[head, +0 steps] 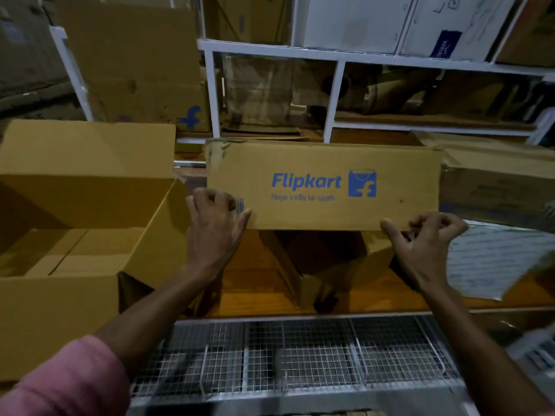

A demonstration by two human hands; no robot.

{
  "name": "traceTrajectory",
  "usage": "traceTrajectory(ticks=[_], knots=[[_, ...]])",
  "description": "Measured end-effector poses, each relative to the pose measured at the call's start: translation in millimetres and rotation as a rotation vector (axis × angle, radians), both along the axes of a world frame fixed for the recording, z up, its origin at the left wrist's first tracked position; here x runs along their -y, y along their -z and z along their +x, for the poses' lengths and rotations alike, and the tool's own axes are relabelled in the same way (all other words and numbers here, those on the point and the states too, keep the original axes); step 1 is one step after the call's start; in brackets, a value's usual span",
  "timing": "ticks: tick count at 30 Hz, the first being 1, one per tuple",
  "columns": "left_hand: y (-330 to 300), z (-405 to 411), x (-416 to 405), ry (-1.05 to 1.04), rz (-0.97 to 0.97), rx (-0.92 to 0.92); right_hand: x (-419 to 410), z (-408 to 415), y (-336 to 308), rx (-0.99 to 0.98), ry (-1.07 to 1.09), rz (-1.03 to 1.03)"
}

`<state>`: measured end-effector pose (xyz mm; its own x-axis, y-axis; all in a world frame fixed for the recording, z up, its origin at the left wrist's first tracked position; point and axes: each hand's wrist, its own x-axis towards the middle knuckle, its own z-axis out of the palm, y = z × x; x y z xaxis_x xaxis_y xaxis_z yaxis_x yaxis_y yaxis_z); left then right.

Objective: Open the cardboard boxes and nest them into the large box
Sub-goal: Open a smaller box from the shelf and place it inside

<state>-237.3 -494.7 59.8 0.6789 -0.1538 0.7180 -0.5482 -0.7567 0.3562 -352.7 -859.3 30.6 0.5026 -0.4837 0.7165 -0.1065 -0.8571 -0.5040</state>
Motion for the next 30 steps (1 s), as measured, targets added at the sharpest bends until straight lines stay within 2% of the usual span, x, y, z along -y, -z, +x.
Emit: traceTrajectory(ticks=[13, 25, 28, 30], knots=[[49.6, 2.5, -9.8, 0.015, 0.129, -0.267, -19.1, 7.3, 73.9, -0.208, -0.033, 0.153], [77.2, 20.7, 7.8, 0.023, 0.23, -0.459, -28.1, 12.3, 91.4, -0.366, 0.014, 0.256], [88.7, 23.5, 8.6, 0.063, 0.287, -0.469, -37.7, 10.9, 83.0, -0.25, 0.087, 0.186], [90.9, 24.6, 8.3, -0.006, 0.363, -0.411, -45.3, 14.1, 70.1, -0.122, 0.053, 0.072]])
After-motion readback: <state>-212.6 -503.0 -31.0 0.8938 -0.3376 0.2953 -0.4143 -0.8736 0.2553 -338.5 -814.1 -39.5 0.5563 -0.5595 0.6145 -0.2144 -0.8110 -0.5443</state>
